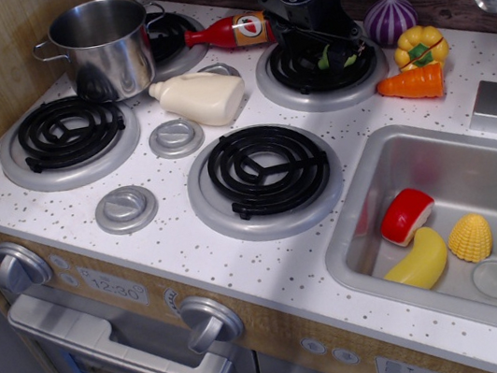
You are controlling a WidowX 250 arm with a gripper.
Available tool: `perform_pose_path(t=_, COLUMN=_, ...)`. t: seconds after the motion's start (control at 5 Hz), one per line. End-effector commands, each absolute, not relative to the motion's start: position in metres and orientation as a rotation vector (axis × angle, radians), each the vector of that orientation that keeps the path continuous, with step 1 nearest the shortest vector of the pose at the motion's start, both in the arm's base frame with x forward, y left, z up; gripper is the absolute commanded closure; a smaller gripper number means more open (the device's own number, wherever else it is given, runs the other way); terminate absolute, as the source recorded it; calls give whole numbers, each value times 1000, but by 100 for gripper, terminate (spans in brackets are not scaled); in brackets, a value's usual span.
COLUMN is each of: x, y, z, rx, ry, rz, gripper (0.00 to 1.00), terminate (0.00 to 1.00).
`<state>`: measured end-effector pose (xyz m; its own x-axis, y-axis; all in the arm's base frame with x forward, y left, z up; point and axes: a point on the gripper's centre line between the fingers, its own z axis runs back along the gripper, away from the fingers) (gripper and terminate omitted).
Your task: Put broccoli in pot or pan
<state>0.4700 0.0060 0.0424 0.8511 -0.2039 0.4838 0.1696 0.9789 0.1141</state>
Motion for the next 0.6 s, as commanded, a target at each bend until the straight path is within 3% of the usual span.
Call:
perform_pose_path(t=0.0, x=490, y=-3, z=84, rx=42, ry=-664, rz=-209, gripper=0, terminate=0)
perform_pose_path(t=0.4, x=507, y=0, z=71, rx=13, ry=-694, rz=-252, gripper=0, terminate=0)
